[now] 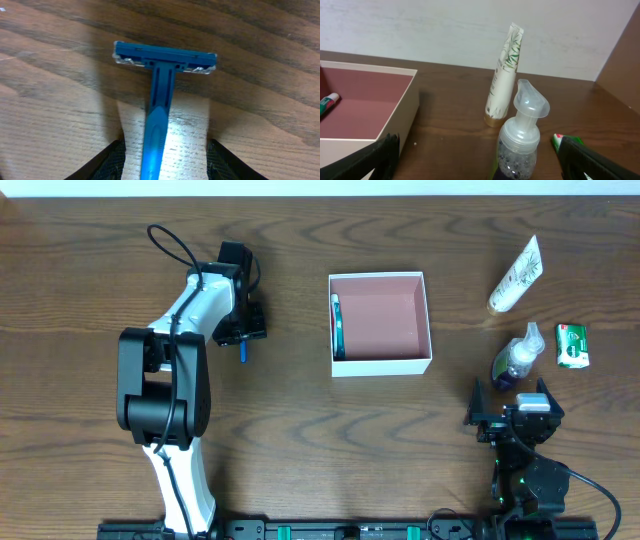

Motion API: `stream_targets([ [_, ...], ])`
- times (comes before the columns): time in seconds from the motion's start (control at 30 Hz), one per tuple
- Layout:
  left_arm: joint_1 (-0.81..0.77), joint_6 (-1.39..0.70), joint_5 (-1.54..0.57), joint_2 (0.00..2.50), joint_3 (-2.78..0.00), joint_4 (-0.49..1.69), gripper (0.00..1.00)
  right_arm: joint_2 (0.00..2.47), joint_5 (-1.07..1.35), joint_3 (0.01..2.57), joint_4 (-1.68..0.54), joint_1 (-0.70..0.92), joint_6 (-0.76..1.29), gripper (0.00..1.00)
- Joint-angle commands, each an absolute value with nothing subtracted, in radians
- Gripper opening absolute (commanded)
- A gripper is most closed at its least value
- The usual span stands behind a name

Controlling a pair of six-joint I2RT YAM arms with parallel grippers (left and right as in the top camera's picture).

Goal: Pack container
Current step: 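Lower the left gripper and grasp the blue razor handle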

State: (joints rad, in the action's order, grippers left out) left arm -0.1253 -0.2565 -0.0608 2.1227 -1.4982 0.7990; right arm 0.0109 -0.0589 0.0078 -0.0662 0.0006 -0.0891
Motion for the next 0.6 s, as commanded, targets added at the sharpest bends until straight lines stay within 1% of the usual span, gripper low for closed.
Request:
stream_targets([
  [0.0,-0.123,-0.24,-0.08,2.138,-1.49,0.796,0.53,0.005,-0.056,0.006,-0.07,0.007,-0.102,0.99],
  [0.27,-0.123,-0.241,-0.096,2.17,-1.49,0.803,0.52,0.005,-0.055,0.006,-0.07,0.007,-0.102,0.99],
  [0.33,-0.123,-0.241,-0.097,2.171,-1.49,0.802,0.46,0.005,-0.055,0.006,-0.07,0.007,-0.102,0.99],
  [0.57,-0.123,-0.241,-0.097,2.169,-1.491,0.802,0.33,0.005,-0.056,0.006,-0.07,0.007,-0.102,0.99],
])
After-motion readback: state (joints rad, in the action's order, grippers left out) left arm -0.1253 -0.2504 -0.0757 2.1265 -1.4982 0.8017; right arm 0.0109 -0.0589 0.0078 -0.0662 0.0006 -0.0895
